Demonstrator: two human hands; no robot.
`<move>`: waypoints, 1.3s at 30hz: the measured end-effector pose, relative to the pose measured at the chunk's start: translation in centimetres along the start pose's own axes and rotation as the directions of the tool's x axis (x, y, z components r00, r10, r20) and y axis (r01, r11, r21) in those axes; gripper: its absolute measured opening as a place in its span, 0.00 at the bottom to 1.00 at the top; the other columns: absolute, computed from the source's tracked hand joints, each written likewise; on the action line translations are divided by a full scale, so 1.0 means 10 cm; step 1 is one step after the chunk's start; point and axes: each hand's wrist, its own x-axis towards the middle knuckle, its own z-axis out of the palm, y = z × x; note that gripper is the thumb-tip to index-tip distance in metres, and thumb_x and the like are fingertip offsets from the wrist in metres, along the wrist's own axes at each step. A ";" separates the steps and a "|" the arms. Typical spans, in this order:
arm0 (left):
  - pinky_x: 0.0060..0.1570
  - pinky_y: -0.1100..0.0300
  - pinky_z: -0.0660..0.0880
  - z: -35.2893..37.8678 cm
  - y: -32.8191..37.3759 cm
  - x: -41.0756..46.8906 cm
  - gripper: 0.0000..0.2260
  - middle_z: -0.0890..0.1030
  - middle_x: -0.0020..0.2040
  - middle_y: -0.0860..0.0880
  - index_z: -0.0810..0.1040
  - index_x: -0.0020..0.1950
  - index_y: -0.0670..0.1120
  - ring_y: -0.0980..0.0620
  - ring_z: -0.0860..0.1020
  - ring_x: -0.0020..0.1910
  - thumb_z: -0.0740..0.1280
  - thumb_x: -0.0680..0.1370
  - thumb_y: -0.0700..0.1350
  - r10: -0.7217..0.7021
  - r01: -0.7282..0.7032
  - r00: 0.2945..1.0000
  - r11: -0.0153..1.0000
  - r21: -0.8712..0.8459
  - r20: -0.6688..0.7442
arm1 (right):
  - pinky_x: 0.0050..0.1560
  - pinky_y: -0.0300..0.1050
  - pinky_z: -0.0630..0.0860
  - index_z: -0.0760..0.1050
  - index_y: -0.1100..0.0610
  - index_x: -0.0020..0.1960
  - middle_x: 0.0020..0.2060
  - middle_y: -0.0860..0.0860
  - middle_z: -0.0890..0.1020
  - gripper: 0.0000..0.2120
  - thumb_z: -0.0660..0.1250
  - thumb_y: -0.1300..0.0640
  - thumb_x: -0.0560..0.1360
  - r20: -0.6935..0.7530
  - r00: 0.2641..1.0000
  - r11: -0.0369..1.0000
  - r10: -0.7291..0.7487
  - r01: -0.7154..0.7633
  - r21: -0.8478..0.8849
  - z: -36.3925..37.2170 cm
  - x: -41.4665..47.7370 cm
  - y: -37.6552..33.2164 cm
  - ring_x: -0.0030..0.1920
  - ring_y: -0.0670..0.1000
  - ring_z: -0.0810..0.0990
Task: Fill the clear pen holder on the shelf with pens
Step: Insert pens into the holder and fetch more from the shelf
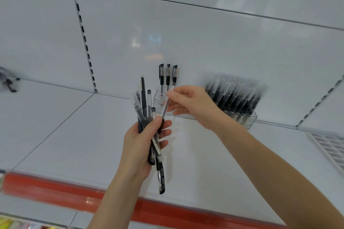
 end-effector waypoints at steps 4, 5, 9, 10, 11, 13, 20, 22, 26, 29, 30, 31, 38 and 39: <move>0.29 0.65 0.77 0.02 0.00 -0.01 0.05 0.85 0.39 0.48 0.78 0.48 0.42 0.55 0.83 0.34 0.66 0.75 0.42 0.016 -0.016 1.000 1.000 0.001 0.008 | 0.34 0.35 0.77 0.78 0.58 0.41 0.35 0.53 0.83 0.05 0.66 0.59 0.75 -0.149 0.988 0.989 -0.044 0.064 0.130 -0.12 -0.01 -0.05 0.33 0.47 0.82; 0.28 0.65 0.77 0.01 0.00 -0.01 0.04 0.85 0.39 0.47 0.78 0.47 0.42 0.55 0.83 0.34 0.66 0.75 0.41 0.023 -0.023 1.000 1.000 0.000 0.001 | 0.33 0.35 0.77 0.78 0.58 0.40 0.33 0.52 0.83 0.05 0.66 0.59 0.75 -0.171 0.984 0.985 -0.042 0.070 0.160 -0.15 0.00 -0.06 0.32 0.47 0.82; 0.26 0.66 0.75 -0.03 0.02 -0.02 0.02 0.84 0.39 0.45 0.78 0.43 0.42 0.56 0.81 0.31 0.66 0.75 0.40 0.069 -0.067 0.997 0.997 0.041 -0.034 | 0.33 0.36 0.78 0.78 0.56 0.39 0.31 0.51 0.82 0.05 0.68 0.57 0.73 -0.241 0.969 0.996 -0.055 0.072 0.061 -0.14 -0.05 -0.04 0.30 0.45 0.81; 0.26 0.66 0.75 -0.05 0.02 -0.02 0.02 0.84 0.40 0.44 0.78 0.43 0.42 0.56 0.81 0.30 0.66 0.75 0.40 0.080 -0.077 0.996 0.996 0.049 -0.046 | 0.34 0.35 0.77 0.77 0.54 0.40 0.31 0.50 0.81 0.04 0.69 0.56 0.73 -0.317 0.941 0.993 -0.117 0.112 -0.032 -0.13 -0.07 -0.03 0.30 0.44 0.80; 0.26 0.66 0.75 -0.07 0.03 -0.02 0.02 0.83 0.40 0.44 0.78 0.43 0.42 0.56 0.81 0.30 0.66 0.75 0.40 0.087 -0.084 0.995 0.995 0.056 -0.058 | 0.35 0.34 0.76 0.76 0.53 0.40 0.31 0.48 0.80 0.04 0.69 0.56 0.72 -0.388 0.893 0.972 -0.227 0.181 -0.152 -0.13 -0.11 -0.01 0.30 0.41 0.78; 0.26 0.66 0.75 -0.11 0.04 -0.01 0.02 0.83 0.40 0.44 0.77 0.43 0.42 0.57 0.81 0.30 0.66 0.75 0.40 0.092 -0.088 0.993 0.994 0.062 -0.076 | 0.41 0.28 0.71 0.76 0.51 0.43 0.36 0.43 0.78 0.03 0.69 0.57 0.72 -0.315 0.814 0.836 -0.489 0.333 -0.437 -0.11 -0.17 0.03 0.35 0.38 0.75; 0.25 0.66 0.75 -0.11 0.06 -0.03 0.02 0.84 0.40 0.44 0.77 0.44 0.43 0.56 0.82 0.31 0.66 0.75 0.40 0.050 -0.048 0.998 0.998 0.043 -0.046 | 0.38 0.49 0.78 0.79 0.59 0.46 0.45 0.57 0.81 0.06 0.69 0.59 0.69 0.316 0.639 0.096 -0.702 0.524 -0.846 0.01 -0.09 0.32 0.43 0.58 0.79; 0.26 0.65 0.75 -0.12 0.08 -0.04 0.02 0.84 0.39 0.45 0.76 0.44 0.42 0.56 0.82 0.31 0.66 0.75 0.40 0.034 -0.034 0.998 0.999 -0.003 -0.050 | 0.36 0.46 0.77 0.79 0.59 0.45 0.43 0.55 0.81 0.06 0.71 0.60 0.69 0.379 0.650 0.046 -0.659 0.537 -0.843 -0.02 -0.03 0.33 0.42 0.56 0.79; 0.26 0.66 0.75 -0.18 0.12 -0.01 0.02 0.83 0.41 0.45 0.75 0.46 0.44 0.56 0.81 0.30 0.65 0.76 0.42 0.048 -0.053 0.994 0.998 -0.046 -0.097 | 0.46 0.46 0.75 0.75 0.62 0.54 0.45 0.56 0.79 0.09 0.63 0.60 0.76 0.170 0.826 0.315 -0.538 0.384 -0.868 -0.08 0.12 0.18 0.44 0.54 0.76; 0.25 0.66 0.74 -0.24 0.11 0.01 0.02 0.79 0.39 0.47 0.76 0.45 0.44 0.55 0.77 0.30 0.65 0.77 0.41 0.053 -0.063 0.989 0.996 -0.070 -0.136 | 0.46 0.38 0.74 0.70 0.63 0.57 0.42 0.52 0.77 0.09 0.61 0.62 0.77 -0.330 0.804 0.803 -0.495 0.279 -0.526 -0.19 0.26 -0.02 0.42 0.50 0.76; 0.26 0.66 0.74 -0.25 0.11 0.01 0.02 0.78 0.38 0.47 0.76 0.45 0.44 0.54 0.76 0.31 0.65 0.77 0.41 0.051 -0.063 0.989 0.995 -0.081 -0.142 | 0.47 0.38 0.75 0.69 0.62 0.58 0.41 0.51 0.77 0.10 0.61 0.62 0.77 -0.404 0.786 0.842 -0.468 0.257 -0.474 -0.23 0.33 -0.05 0.43 0.51 0.78; 0.26 0.65 0.75 -0.27 0.11 0.02 0.02 0.77 0.37 0.47 0.77 0.45 0.44 0.53 0.76 0.32 0.65 0.77 0.40 0.051 -0.064 0.988 0.994 -0.089 -0.145 | 0.47 0.40 0.75 0.68 0.62 0.59 0.41 0.52 0.78 0.11 0.61 0.62 0.77 -0.426 0.787 0.851 -0.446 0.226 -0.474 -0.25 0.39 -0.07 0.43 0.52 0.79; 0.37 0.61 0.77 -0.33 0.14 0.01 0.04 0.84 0.34 0.51 0.77 0.48 0.45 0.55 0.80 0.35 0.64 0.77 0.39 0.107 -0.112 0.989 0.993 -0.045 -0.104 | 0.38 0.41 0.68 0.65 0.63 0.60 0.39 0.57 0.76 0.12 0.58 0.62 0.78 -0.334 0.859 0.784 -0.388 0.117 -0.609 -0.15 0.60 0.01 0.39 0.51 0.73; 0.39 0.62 0.75 -0.34 0.14 0.00 0.04 0.84 0.35 0.51 0.78 0.49 0.46 0.55 0.80 0.37 0.65 0.77 0.40 0.119 -0.122 0.988 0.992 -0.029 -0.097 | 0.39 0.43 0.69 0.65 0.63 0.61 0.40 0.60 0.78 0.12 0.58 0.62 0.78 -0.332 0.860 0.783 -0.388 0.118 -0.610 -0.15 0.60 0.00 0.39 0.52 0.73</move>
